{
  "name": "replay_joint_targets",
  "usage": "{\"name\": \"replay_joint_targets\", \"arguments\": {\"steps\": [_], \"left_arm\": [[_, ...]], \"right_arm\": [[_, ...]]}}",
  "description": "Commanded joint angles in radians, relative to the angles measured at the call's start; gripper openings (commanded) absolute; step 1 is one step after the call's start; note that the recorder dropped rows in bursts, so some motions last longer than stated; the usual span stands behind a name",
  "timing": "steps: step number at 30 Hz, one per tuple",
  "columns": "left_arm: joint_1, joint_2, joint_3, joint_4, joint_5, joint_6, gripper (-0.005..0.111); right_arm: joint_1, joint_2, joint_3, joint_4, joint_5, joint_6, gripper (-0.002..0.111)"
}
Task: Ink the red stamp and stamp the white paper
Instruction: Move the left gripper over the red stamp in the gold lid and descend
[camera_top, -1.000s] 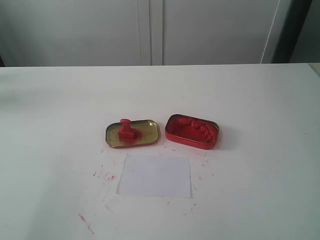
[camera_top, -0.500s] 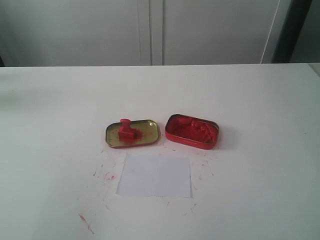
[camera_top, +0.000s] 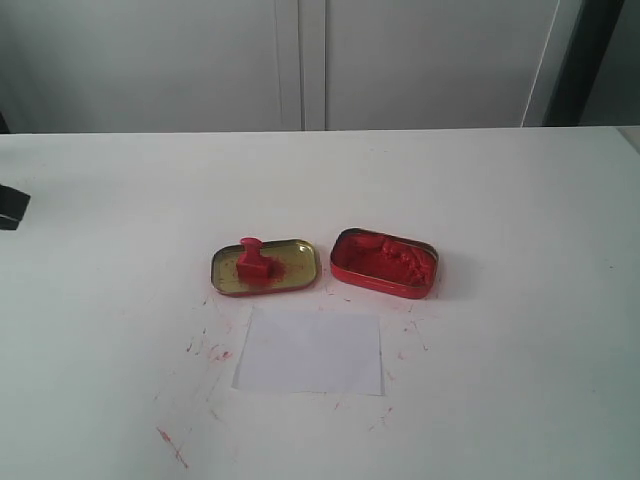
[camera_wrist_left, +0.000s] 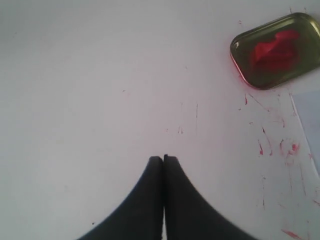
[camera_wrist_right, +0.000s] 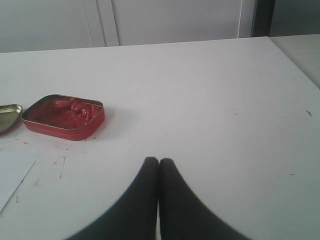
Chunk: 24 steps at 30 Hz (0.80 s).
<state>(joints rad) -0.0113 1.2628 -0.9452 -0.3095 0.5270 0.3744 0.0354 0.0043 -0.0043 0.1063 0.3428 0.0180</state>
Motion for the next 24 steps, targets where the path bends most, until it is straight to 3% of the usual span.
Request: {"name": "replay_joint_targets", "arguments": {"steps": [1, 9, 24], "left_arm": [[-0.053, 0.112, -0.088, -0.018, 0.02, 0.025, 0.0], [-0.112, 0.306, -0.282, 0.005, 0.04, 0.052, 0.0], [-0.2, 0.652, -0.697, 0.085, 0.216, 0.101, 0.0]], "right_arm": [[0.003, -0.004, 0.004, -0.002, -0.009, 0.005, 0.0], [0.003, -0.004, 0.004, -0.002, -0.009, 0.005, 0.0], [0.003, -0.004, 0.004, -0.002, -0.009, 0.005, 0.0]]}}
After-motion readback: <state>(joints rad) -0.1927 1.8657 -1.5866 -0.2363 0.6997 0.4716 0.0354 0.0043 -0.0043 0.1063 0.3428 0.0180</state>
